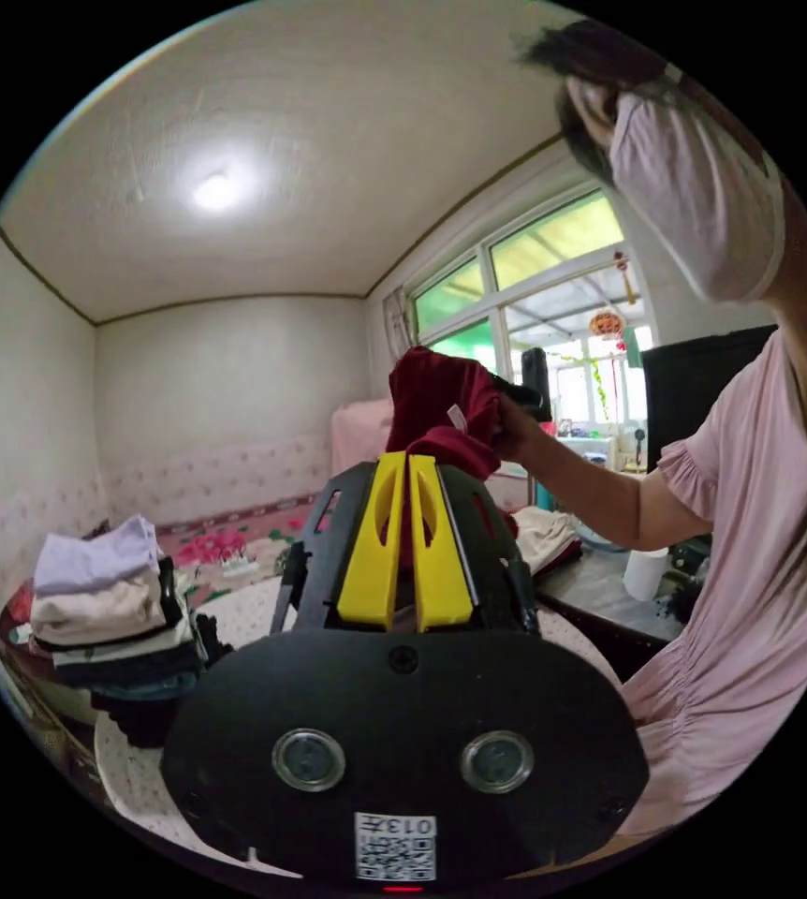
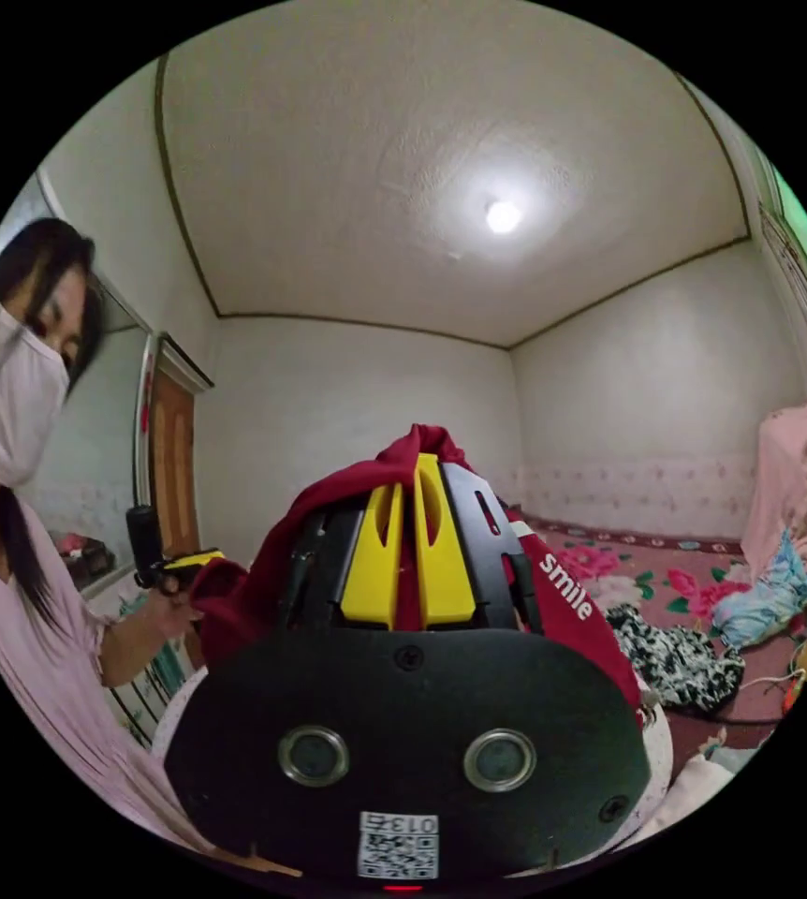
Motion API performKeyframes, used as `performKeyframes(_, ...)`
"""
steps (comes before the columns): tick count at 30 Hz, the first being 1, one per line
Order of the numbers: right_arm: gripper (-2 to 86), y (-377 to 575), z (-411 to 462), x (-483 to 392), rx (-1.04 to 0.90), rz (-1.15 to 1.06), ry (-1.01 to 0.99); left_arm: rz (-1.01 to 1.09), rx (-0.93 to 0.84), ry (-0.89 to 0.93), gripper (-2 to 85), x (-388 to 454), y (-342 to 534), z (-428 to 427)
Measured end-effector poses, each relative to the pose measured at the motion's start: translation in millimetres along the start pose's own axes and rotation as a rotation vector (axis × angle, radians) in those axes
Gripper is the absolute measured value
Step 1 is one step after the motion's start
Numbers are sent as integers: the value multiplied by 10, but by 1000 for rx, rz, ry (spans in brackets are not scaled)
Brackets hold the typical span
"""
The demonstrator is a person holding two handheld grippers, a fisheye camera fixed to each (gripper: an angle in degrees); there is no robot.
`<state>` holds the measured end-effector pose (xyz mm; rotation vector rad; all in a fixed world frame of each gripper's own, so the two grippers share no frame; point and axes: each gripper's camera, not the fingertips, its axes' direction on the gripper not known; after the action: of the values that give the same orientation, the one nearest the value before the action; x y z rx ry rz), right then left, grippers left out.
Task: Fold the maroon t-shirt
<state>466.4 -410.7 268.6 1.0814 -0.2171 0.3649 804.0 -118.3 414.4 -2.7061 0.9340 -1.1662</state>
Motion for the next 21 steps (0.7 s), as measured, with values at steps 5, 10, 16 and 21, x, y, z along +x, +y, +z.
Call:
performKeyframes(5, 24, -499, -388, -841, 149, -99, -12, 86, 173, 6, -1, -16, -253, -867)
performKeyframes(10, 35, -363, -136, -1357, 54, -97, 131, 49, 98, -25, -1, -189, -79, -1197)
performKeyframes(16, 58, 994, 853, -1311, -491, 135, 176, -225, -439, -136, 2, -732, 1040, -850)
performKeyframes(21, 79, 2263, 711, -1388, -725, 451, 106, -542, -706, -258, 14, -1047, 2052, -913)
